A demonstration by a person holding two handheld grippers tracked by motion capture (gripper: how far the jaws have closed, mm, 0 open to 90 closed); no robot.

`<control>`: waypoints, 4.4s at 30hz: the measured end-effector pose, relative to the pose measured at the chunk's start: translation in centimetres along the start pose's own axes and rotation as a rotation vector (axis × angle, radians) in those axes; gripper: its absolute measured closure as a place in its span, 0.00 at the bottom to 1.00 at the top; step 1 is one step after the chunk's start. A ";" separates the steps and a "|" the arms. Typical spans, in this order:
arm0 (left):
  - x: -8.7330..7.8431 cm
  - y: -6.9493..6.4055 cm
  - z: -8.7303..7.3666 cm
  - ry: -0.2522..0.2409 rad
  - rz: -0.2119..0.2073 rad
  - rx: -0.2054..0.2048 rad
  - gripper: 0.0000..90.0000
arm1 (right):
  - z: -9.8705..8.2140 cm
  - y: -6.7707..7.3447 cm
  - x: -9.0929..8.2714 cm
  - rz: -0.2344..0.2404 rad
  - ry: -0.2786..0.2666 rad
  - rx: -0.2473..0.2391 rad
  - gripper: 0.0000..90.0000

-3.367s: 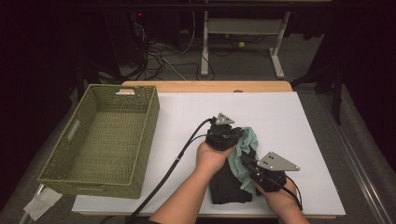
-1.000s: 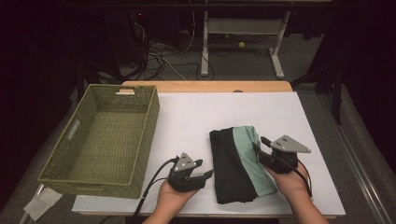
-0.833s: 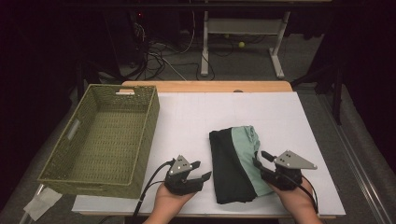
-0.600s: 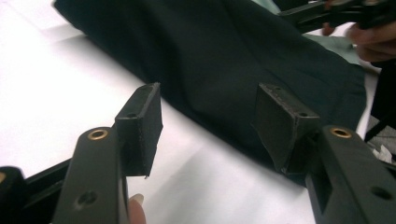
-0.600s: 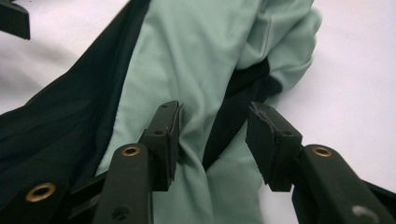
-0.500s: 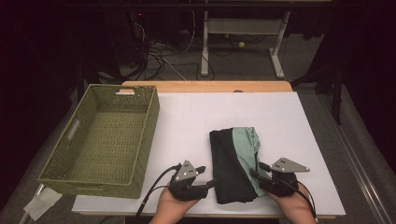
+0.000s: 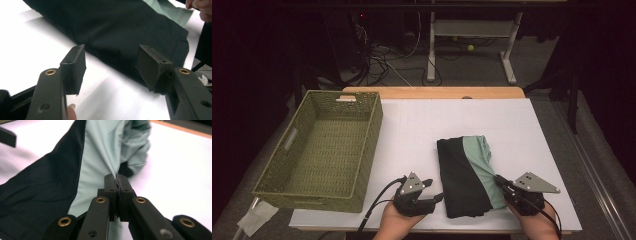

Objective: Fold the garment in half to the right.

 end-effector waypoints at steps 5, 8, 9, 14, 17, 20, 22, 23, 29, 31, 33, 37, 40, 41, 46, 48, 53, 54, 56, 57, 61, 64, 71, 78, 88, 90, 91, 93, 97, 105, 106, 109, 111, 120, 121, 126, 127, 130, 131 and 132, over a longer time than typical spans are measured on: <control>0.7 -1.5 0.2 0.039 -0.040 0.022 0.29 | -1.3 -0.9 1.0 -0.005 0.063 0.026 0.98; 1.1 -2.6 0.0 0.060 -0.049 0.035 0.23 | -1.8 -0.7 2.1 -0.009 0.109 0.003 0.98; 1.3 -2.8 -0.1 0.071 -0.052 0.033 0.21 | -2.0 -0.7 2.4 -0.012 0.127 -0.013 0.98; 2.4 -3.8 -0.6 0.145 -0.084 0.018 0.18 | -2.4 -0.5 2.6 -0.019 0.163 -0.015 0.84; 3.1 -4.3 -1.0 0.194 -0.085 0.022 0.19 | -2.6 -0.4 1.8 0.003 0.164 0.007 0.76; 3.3 -4.6 -1.2 0.206 -0.041 0.052 0.26 | -3.1 -0.3 1.1 0.024 0.172 0.031 0.72; 3.2 -4.5 -1.2 0.208 -0.022 0.060 0.37 | -3.5 -0.1 0.7 0.038 0.187 0.041 0.71; 3.1 -4.5 -1.3 0.210 -0.017 0.067 0.40 | -3.6 0.0 0.6 0.045 0.194 0.040 0.71; 2.8 -4.5 -1.5 0.207 -0.012 0.092 0.77 | -3.8 0.5 0.5 0.101 0.203 0.066 0.92; 2.6 -4.3 -1.4 0.203 -0.003 0.096 0.85 | -3.7 0.8 0.5 0.096 0.200 0.050 0.94; 2.2 -3.9 -1.3 0.188 0.014 0.091 0.88 | -3.6 0.9 0.6 0.104 0.194 0.044 0.94; 1.1 -2.5 -0.8 0.168 0.042 0.073 0.89 | -3.1 1.9 1.4 0.114 0.184 0.024 0.94; 0.3 -1.3 -0.3 0.157 0.059 0.063 0.89 | -2.6 2.7 2.1 0.122 0.180 0.003 0.94; 0.0 -0.9 -0.2 0.159 0.062 0.060 0.89 | -2.4 3.0 2.4 0.124 0.180 0.000 0.94; -1.2 0.9 -0.3 0.162 0.082 0.047 0.90 | -1.4 4.2 3.7 0.137 0.176 -0.024 0.94; -1.7 1.1 -0.7 0.159 0.087 0.042 0.90 | -1.0 4.6 4.2 0.140 0.175 -0.028 0.94; -2.8 1.0 -2.1 0.154 0.073 0.019 0.89 | -0.7 5.5 4.6 0.151 0.170 -0.042 0.94; -2.9 0.8 -2.5 0.158 0.067 0.017 0.90 | -0.8 5.6 4.4 0.154 0.168 -0.048 0.94; -2.9 0.4 -3.0 0.166 0.056 0.013 0.89 | -0.9 5.8 4.0 0.154 0.164 -0.059 0.94; -2.9 0.3 -3.3 0.171 0.051 0.010 0.89 | -1.0 5.9 3.8 0.152 0.162 -0.067 0.94; -2.8 -0.3 -3.7 0.172 0.030 -0.001 0.89 | -1.3 6.0 2.7 0.150 0.154 -0.083 0.94; -2.6 -0.7 -4.0 0.178 0.019 -0.005 0.89 | -1.6 6.1 2.0 0.148 0.148 -0.087 0.94; -2.5 -1.2 -4.3 0.181 0.012 0.027 0.88 | -2.2 6.0 0.7 0.137 0.146 -0.069 0.94; -3.1 -1.1 -4.5 0.163 -0.013 0.008 0.72 | -2.5 6.1 0.4 0.134 0.154 -0.073 0.94; -5.3 -0.1 -3.0 0.032 0.016 -0.035 0.35 | -2.7 5.8 0.4 0.138 0.145 -0.058 0.91; -5.3 0.2 -3.0 0.022 0.029 -0.033 0.32 | -2.7 5.6 0.3 0.141 0.135 -0.042 0.89; -5.4 0.3 -3.0 0.015 0.040 -0.033 0.29 | -2.6 5.5 0.2 0.144 0.130 -0.035 0.88; -5.5 0.6 -2.8 -0.001 0.049 -0.042 0.26 | -2.5 5.2 0.0 0.149 0.111 -0.014 0.83; -5.3 1.3 -2.4 -0.023 0.055 -0.055 0.21 | -2.3 4.6 -0.4 0.147 0.065 0.021 0.75; -4.2 2.5 -1.1 -0.006 0.091 -0.071 0.13 | -1.7 2.6 -0.4 0.097 -0.053 0.083 0.37; -4.1 2.6 -1.1 -0.007 0.095 -0.074 0.13 | -1.5 2.3 -0.3 0.087 -0.065 0.081 0.33; -3.8 3.3 -0.6 0.000 0.108 -0.076 0.13 | -1.1 1.3 0.3 0.074 -0.077 0.086 0.19; -3.6 3.7 -0.2 0.015 0.119 -0.074 0.07 | -0.7 0.4 0.9 0.051 -0.077 0.099 0.15; -3.4 4.7 -0.2 0.072 0.171 -0.084 0.00 | -0.9 -1.7 2.0 -0.009 -0.077 0.149 0.00; -3.3 4.8 -0.4 0.102 0.193 -0.084 0.00 | -1.0 -1.7 1.9 -0.012 -0.078 0.149 0.00; -3.2 5.0 -1.4 0.207 0.253 -0.096 0.00 | -1.7 -1.9 1.5 -0.027 -0.073 0.146 0.00; -3.1 4.9 -1.6 0.234 0.266 -0.094 0.00 | -1.8 -1.9 1.5 -0.027 -0.068 0.142 0.00; -3.2 4.5 -2.3 0.265 0.272 -0.092 0.00 | -2.0 -1.8 1.5 -0.021 -0.055 0.153 0.00; -3.1 4.4 -2.5 0.280 0.270 -0.087 0.00 | -1.9 -1.8 1.5 -0.020 -0.058 0.152 0.00; -3.0 4.3 -2.7 0.292 0.272 -0.084 0.00 | -1.8 -1.7 1.4 -0.018 -0.062 0.145 0.00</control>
Point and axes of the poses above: each handheld gripper's, and its own axes: x roughly forward along the jaws, z roughly out of its top, y roughly to its left, the point moved 3 cm from there along x, roughly forward along the jaws, and after that the axes turned 2 degrees about -x, right-handed, at the moved point
